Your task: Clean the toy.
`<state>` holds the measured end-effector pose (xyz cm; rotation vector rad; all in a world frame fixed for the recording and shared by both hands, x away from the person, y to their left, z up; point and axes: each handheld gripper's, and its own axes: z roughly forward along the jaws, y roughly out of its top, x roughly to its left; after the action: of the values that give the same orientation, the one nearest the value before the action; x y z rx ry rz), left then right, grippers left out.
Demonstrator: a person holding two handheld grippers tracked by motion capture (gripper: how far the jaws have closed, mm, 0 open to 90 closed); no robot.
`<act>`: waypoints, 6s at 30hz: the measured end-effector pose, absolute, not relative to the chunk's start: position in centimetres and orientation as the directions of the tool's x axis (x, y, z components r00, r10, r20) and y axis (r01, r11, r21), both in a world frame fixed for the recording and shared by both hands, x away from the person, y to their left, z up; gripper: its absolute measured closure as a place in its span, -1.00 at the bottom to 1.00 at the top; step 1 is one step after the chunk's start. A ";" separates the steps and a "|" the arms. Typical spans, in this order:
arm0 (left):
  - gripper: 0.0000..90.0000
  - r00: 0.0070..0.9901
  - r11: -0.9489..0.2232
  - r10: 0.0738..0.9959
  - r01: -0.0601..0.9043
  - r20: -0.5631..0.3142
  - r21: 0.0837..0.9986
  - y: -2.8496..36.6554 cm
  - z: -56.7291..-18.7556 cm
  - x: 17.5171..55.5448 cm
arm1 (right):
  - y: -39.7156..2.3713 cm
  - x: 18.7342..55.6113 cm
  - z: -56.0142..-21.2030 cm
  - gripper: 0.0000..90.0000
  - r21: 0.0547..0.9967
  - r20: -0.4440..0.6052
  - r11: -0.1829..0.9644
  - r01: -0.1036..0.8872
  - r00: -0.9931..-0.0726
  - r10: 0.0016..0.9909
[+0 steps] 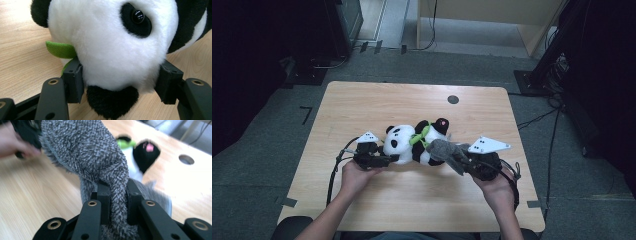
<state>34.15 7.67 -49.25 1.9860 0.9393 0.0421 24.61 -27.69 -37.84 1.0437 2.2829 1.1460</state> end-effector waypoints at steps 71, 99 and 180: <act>-0.18 0.712 -0.306 0.623 0.603 -0.324 0.737 7.8 -49.2 34.3 | -22.6 25.6 -43.6 0.74 0.654 -0.023 0.589 0.475 -0.765 0.644; -0.19 0.703 -0.299 0.631 0.612 -0.329 0.732 8.5 -49.1 34.6 | -29.3 26.5 -40.2 0.74 0.769 -0.005 0.407 0.493 -0.632 0.775; -0.40 0.704 -0.312 0.639 0.604 -0.309 0.733 8.6 -48.8 34.7 | -34.4 32.8 -45.4 -0.40 0.752 0.175 0.120 0.648 -0.372 0.912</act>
<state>34.70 8.58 -48.78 2.0078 0.9522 0.0488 32.82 -34.43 -45.45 1.5214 2.0746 1.1161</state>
